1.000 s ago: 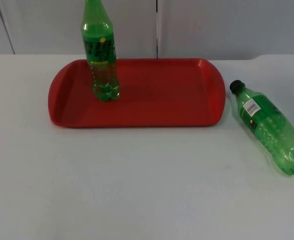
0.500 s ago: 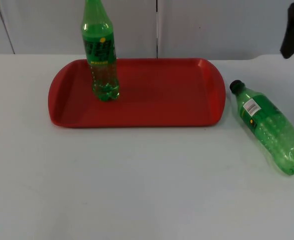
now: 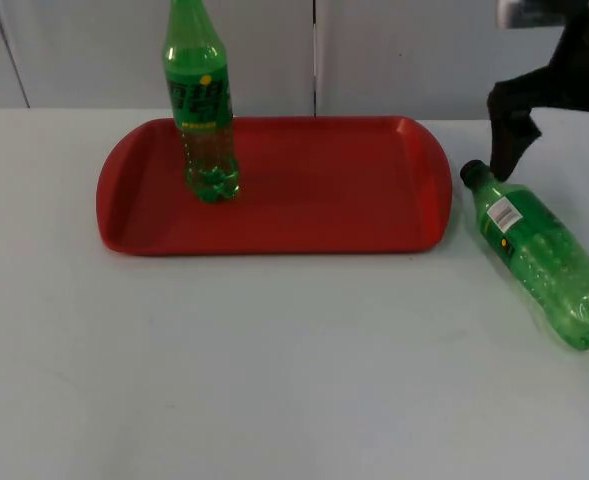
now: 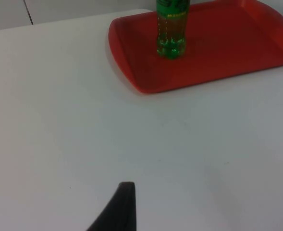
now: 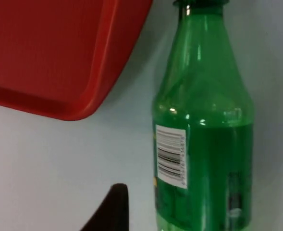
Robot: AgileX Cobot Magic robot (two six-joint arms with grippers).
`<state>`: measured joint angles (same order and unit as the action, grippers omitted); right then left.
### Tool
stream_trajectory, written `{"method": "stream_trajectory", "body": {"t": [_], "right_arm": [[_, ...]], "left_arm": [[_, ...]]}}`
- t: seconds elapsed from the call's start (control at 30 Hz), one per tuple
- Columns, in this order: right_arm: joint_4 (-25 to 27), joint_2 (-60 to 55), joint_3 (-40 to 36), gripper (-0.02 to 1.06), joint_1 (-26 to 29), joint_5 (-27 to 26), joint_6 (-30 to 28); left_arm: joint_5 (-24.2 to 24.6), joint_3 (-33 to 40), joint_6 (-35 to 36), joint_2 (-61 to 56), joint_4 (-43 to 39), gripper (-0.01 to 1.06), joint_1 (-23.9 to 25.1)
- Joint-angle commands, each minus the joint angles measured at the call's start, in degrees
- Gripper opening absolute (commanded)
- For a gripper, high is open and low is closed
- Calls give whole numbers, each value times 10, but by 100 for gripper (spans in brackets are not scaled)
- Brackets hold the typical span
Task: Place the bottle upright on the tray.
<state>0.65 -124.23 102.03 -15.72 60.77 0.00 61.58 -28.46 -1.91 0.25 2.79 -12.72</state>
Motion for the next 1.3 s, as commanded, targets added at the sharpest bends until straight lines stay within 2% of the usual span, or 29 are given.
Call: {"method": "stream_trajectory", "body": {"t": [0.0, 0.3, 0.43, 0.57, 0.93, 1.2, 1.27], "right_arm": [[-7, -15, 3, 101, -10, -11, 8], [-20, -62, 2, 101, -9, -51, 20], [-19, -81, 2, 101, -9, -104, 34], [-19, -95, 2, 101, -9, -121, 38], [-15, -124, 2, 101, -9, -137, 51], [-15, -125, 2, 101, -9, -130, 55], [-15, -125, 2, 98, -9, -125, 55]], "left_arm": [[0, 2, 2, -3, -3, 105, 1], [0, 2, 2, -3, -3, 105, 1], [0, 2, 2, -3, -3, 105, 1], [0, 2, 2, -3, -3, 105, 1], [0, 2, 2, -3, -3, 105, 1], [0, 2, 2, -3, -3, 105, 1], [0, 2, 2, -3, -3, 105, 1]]}}
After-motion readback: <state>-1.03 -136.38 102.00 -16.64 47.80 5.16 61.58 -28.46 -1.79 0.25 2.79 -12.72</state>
